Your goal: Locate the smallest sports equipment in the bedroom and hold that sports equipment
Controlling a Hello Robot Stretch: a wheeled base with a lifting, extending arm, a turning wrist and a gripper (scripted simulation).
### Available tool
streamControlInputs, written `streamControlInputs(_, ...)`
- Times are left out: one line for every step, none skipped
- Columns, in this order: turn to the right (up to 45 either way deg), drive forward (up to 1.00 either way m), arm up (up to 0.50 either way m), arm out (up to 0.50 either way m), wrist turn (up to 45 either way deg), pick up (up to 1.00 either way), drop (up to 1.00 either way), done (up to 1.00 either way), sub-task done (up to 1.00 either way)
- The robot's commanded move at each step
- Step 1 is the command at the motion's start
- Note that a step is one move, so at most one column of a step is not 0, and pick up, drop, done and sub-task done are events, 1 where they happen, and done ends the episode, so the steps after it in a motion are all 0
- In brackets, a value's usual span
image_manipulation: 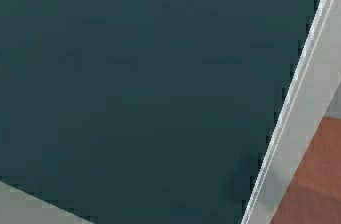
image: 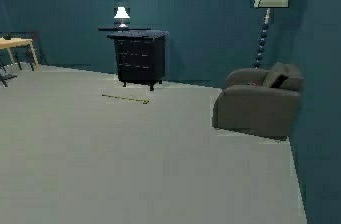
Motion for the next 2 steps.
streamControlInputs(3.0,0.00,0.00,0.00,0.0,0.00,0.00,0.00,0.00)
streamControlInputs(-3.0,0.00,0.00,0.00,0.0,0.00,0.00,0.00,0.00)
